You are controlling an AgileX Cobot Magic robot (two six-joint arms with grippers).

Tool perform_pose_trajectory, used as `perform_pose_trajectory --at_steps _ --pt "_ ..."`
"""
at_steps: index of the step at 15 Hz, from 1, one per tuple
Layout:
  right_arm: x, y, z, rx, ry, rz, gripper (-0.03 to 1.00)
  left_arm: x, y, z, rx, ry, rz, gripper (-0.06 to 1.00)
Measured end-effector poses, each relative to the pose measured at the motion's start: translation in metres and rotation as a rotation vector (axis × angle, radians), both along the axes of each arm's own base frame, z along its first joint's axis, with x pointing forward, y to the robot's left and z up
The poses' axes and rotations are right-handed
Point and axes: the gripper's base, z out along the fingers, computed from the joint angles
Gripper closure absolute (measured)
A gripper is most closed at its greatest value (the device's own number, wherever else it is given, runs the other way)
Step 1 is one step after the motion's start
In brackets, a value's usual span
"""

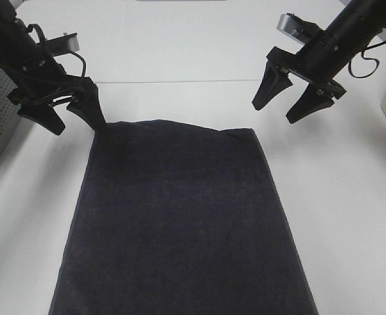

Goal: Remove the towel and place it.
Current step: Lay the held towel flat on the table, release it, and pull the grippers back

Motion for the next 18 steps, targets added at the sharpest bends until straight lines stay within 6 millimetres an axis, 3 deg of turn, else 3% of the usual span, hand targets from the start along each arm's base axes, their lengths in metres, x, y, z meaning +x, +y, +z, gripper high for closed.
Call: perform_pose_trajectory --at_steps 3,7,11,18 --pt "0.031 -0.002 -0.026 0.030 -0.015 -0.019 0.15 0.020 0.019 -0.024 -0.076 0.008 0.049 0.08" --pt "0.057 -0.016 -0.057 0.096 -0.019 -0.080 0.15 0.031 0.037 -0.058 -0.099 -0.012 0.042 0.08" --pt "0.063 -0.012 -0.083 0.134 0.004 -0.080 0.16 0.043 0.032 -0.072 -0.153 -0.064 0.037 0.08" --pt "0.063 -0.009 -0.087 0.119 0.037 -0.110 0.16 0.050 0.025 -0.079 -0.250 -0.086 0.083 0.08"
